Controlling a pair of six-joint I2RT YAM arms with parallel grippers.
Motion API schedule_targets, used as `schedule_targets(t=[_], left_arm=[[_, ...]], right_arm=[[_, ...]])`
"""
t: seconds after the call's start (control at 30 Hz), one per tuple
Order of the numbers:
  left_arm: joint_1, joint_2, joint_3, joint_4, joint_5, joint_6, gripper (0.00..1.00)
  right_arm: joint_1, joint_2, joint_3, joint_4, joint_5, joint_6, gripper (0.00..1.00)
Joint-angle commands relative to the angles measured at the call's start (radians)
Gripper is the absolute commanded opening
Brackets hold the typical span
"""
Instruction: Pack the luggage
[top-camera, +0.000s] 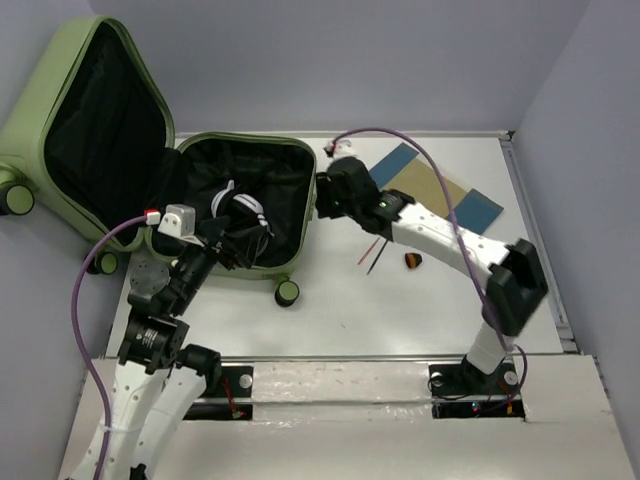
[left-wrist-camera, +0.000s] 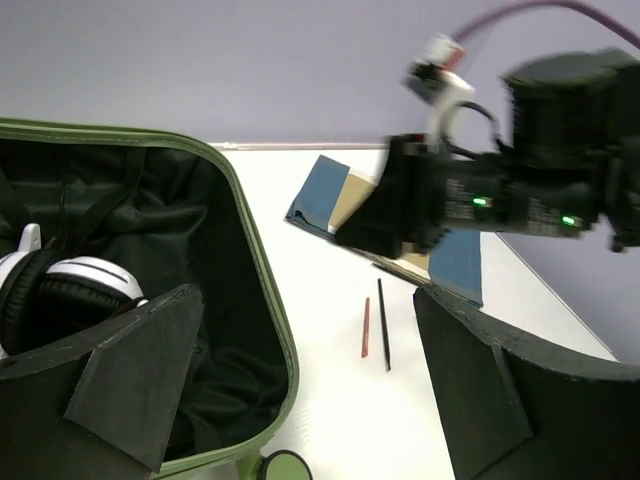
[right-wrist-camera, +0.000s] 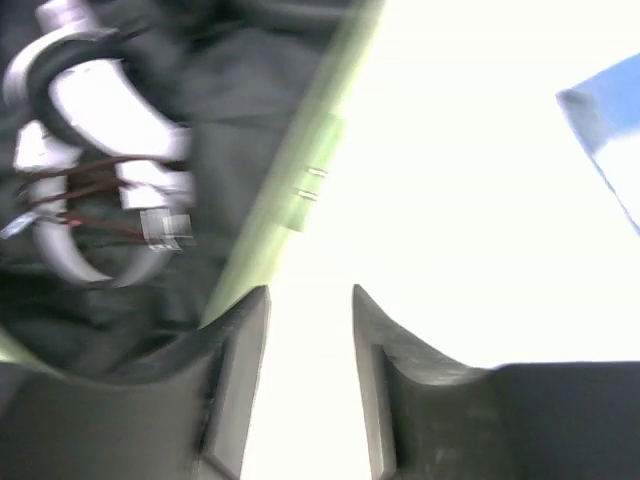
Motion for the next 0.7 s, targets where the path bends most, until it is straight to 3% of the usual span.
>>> schedule_targets(t=[0.0, 0.07, 0.1, 0.13, 0.23, 0.47, 0.67], left_arm=[[-0.020, -0.012, 0.037, 0.030, -0.015, -0.001, 0.99], [-0.024, -0.012, 0.036, 0.030, -0.011, -0.004, 0.99], [-0.029, -0.011, 0.036, 0.032, -0.011, -0.004, 0.99], [-0.031, -0.011, 0.036, 0.032, -0.009, -0.004, 0.99], [-0.041, -0.007, 0.034, 0.032, -0.004, -0.001, 0.99], [-0.049, -0.003, 0.031, 0.032, 0.000, 0.002, 0.99], [-0.051, -0.006, 0.031, 0.032, 0.002, 0.006, 0.99]], right_arm=[[-0.129, -0.244, -0.365, -0.031, 0.161, 0.097, 0.41], [-0.231, -0.353, -0.570, -0.038, 0.104, 0.161, 0.52], [-0.256, -0.383, -0.626, -0.039, 0.101, 0.173, 0.68], [-0.276, -0.428, -0.671, -0.041, 0.098, 0.180, 0.76], [-0.307, -0.448, -0.762, -0.045, 0.063, 0.186, 0.89], [-0.337, -0.318, -0.739, -0.038, 0.026, 0.169, 0.87], [-0.367, -0.183, -0.675, -0.013, 0.047, 0.163, 0.78]])
